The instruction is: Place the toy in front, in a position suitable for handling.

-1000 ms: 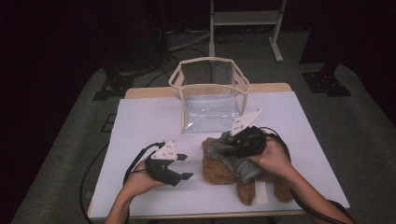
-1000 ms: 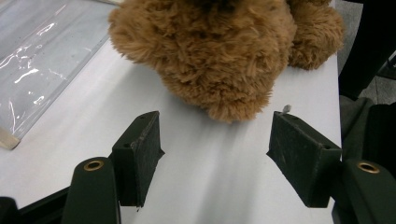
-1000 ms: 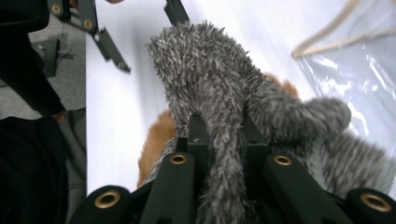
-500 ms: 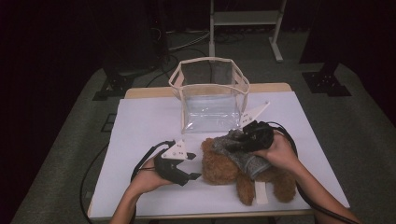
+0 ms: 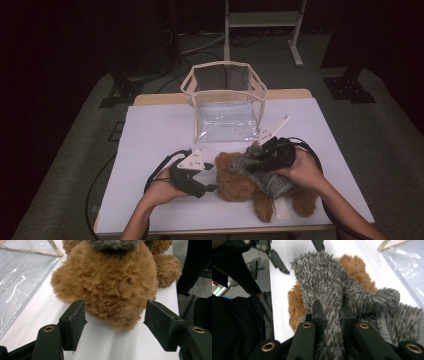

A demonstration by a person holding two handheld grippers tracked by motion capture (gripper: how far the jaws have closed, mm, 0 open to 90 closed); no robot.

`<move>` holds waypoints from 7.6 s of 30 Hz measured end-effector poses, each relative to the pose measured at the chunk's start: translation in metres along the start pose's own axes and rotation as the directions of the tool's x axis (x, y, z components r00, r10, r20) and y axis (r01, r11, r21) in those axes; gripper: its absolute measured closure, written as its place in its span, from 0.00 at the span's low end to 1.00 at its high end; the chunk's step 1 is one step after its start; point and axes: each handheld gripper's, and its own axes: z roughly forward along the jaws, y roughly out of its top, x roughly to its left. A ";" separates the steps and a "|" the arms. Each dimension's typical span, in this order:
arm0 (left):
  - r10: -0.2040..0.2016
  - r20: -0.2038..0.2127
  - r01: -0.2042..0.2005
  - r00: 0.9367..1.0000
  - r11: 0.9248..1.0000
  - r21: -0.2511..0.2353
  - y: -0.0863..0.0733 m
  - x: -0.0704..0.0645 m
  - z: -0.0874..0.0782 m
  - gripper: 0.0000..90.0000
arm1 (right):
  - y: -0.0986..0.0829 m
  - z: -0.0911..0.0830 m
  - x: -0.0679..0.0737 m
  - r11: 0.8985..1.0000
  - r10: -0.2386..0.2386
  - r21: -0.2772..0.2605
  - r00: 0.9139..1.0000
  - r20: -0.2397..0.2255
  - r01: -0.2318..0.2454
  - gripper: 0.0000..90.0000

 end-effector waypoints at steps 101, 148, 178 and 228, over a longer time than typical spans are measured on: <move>-0.021 -0.016 0.020 1.000 0.999 -0.031 -0.008 0.009 -0.023 0.34 | 0.003 0.004 0.001 1.000 -0.027 0.004 0.991 0.128 0.027 0.86; 0.014 0.115 -0.014 0.993 1.000 0.003 0.022 0.000 0.028 0.35 | -0.024 -0.020 0.003 0.998 0.050 -0.029 0.998 0.030 -0.049 0.86; 0.028 0.108 -0.032 0.994 0.999 0.034 0.029 -0.004 0.030 0.38 | -0.043 -0.045 -0.011 0.993 0.103 -0.061 0.993 0.053 -0.100 0.86; -0.011 0.076 0.001 0.997 0.992 0.123 0.038 0.040 0.032 0.56 | -0.040 -0.014 -0.004 0.987 0.095 -0.132 0.995 0.027 -0.090 0.86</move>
